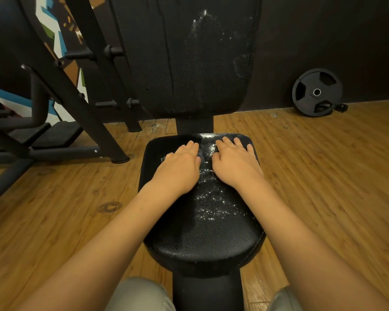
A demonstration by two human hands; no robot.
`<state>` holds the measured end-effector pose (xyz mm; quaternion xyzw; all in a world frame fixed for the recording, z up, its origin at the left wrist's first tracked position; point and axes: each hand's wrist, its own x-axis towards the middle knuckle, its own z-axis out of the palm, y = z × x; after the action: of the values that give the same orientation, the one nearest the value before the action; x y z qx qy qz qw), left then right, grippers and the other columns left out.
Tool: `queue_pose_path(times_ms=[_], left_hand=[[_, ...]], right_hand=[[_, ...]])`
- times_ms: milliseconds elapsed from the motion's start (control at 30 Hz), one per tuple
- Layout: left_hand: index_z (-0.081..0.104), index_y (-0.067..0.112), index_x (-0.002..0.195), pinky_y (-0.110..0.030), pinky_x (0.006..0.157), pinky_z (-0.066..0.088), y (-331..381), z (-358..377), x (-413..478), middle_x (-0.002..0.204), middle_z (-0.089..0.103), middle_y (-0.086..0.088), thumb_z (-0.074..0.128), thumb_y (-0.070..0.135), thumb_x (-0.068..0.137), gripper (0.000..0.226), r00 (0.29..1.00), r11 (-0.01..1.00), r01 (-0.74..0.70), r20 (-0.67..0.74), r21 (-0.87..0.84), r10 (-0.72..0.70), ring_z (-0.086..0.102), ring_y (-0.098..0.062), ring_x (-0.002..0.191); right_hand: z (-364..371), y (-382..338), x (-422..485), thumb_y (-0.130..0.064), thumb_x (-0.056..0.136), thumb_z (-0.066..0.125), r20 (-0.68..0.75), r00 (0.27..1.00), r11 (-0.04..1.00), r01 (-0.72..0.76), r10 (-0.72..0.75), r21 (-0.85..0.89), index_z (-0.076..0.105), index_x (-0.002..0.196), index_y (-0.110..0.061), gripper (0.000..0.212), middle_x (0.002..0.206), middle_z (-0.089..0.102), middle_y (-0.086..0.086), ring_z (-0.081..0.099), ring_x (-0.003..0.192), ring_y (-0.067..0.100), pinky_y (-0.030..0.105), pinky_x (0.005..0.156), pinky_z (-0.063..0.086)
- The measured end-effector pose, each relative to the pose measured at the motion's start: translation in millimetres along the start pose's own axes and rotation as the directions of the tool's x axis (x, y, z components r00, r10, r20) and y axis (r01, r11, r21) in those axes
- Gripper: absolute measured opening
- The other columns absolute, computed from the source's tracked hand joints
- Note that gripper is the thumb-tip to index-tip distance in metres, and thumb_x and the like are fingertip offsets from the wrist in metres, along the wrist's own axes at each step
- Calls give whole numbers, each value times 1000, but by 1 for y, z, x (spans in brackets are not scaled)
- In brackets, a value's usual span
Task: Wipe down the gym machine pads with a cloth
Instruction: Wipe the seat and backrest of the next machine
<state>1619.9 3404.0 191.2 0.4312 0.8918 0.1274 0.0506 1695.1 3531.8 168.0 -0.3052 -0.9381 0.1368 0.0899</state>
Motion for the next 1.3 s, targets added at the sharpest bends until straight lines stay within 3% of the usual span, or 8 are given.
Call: queue_pose_path(times_ms=[367,533,633,900,1067,1300], left_hand=[[15,21,162,-34,124,11,-6,8,-49,169,16,0,30,28,111,54,997,997,-71,-14,-23,71,16,-17,155],[16,16,161,-37,124,12,6,-3,-25,170,12,-2,30,26,111,53,999,1000,-19,33,-22,20,14,-19,155],[20,14,160,-38,123,16,9,1,-27,168,17,-5,31,24,111,51,1000,1000,-8,-8,-13,8,19,-20,153],[17,21,160,-36,122,18,12,6,-63,166,22,0,29,28,111,51,1000,999,15,-10,-35,-15,24,-20,151],[20,15,160,-37,124,14,14,6,-46,169,17,-3,28,26,111,51,1000,999,25,-19,-31,-26,16,-19,155],[12,25,162,-29,123,9,18,10,-90,170,10,8,25,28,111,53,998,1000,29,-55,-5,-30,10,-12,155]], right_hand=[[-1,0,0,-30,109,28,-1,1000,1000,-1,1,0,25,162,-20,54,171,15,1,6,158,26,52,128,3],[0,1,0,-32,109,27,-6,1000,1000,8,-8,-6,25,162,-19,54,171,16,2,7,158,27,52,127,4],[0,1,0,-33,109,28,-10,1000,1000,7,-7,-3,26,162,-20,54,171,17,2,8,158,27,52,127,4],[1,3,1,-38,110,28,-25,1000,1000,15,-15,-17,27,161,-19,54,170,18,2,9,158,27,52,127,6],[2,1,1,-37,109,28,-17,1000,1000,10,-10,-12,27,161,-19,55,171,18,2,9,158,27,52,127,5],[1,1,0,-36,109,28,-22,1000,1000,7,-8,-10,27,161,-19,55,171,18,2,9,158,27,52,127,5]])
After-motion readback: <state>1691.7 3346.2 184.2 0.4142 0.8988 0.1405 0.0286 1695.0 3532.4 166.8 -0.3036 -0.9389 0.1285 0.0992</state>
